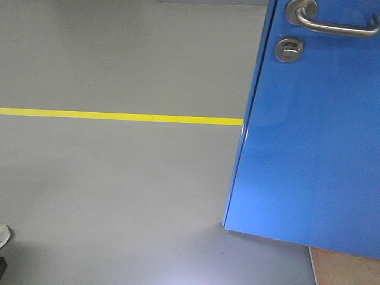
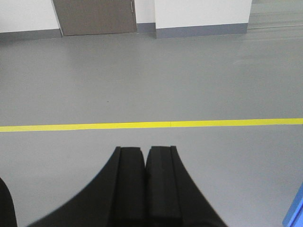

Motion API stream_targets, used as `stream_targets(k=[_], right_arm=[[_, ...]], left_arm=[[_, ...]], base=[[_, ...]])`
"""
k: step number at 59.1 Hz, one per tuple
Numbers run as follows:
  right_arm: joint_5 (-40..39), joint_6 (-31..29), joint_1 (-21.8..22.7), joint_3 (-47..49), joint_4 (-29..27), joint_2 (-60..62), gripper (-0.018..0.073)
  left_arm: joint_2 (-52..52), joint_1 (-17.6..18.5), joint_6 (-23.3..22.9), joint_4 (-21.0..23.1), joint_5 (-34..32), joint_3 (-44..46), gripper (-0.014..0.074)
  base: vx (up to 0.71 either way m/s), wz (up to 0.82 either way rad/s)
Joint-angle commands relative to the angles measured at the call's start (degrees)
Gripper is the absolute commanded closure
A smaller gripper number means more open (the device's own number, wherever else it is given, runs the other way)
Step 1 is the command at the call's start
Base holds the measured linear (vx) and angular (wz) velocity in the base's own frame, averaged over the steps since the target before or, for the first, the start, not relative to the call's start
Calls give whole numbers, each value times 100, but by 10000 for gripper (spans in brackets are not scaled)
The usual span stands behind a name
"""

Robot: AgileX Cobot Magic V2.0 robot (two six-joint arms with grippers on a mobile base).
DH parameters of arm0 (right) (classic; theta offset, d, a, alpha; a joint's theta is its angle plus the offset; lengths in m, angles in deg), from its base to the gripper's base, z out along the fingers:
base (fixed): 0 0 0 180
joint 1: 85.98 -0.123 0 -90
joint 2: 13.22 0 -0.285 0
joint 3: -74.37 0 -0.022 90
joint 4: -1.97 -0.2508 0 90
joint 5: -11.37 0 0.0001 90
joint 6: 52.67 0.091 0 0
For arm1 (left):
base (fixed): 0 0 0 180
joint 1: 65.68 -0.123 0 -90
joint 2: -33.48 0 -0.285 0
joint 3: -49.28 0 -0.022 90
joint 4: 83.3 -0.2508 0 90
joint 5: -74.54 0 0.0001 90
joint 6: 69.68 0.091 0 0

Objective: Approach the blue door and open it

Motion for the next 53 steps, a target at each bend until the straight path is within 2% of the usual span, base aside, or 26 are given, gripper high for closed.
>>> stream_targets(k=[1, 39, 45, 53], right_arm=[[-213, -63, 20, 194, -231, 189, 570], [-238, -63, 20, 194, -213, 189, 570], [-230, -63, 16, 189, 124, 266, 570], [-282, -63, 16, -11, 982, 683, 570]], left_arm=[[86, -14, -18, 0, -450, -3, 526], [86, -14, -18, 0, -450, -3, 526], [86, -14, -18, 0, -451, -3, 526], [86, -14, -18, 0, -451, -3, 526]], base=[[4, -5], [0, -1], [0, 0], [0, 0]])
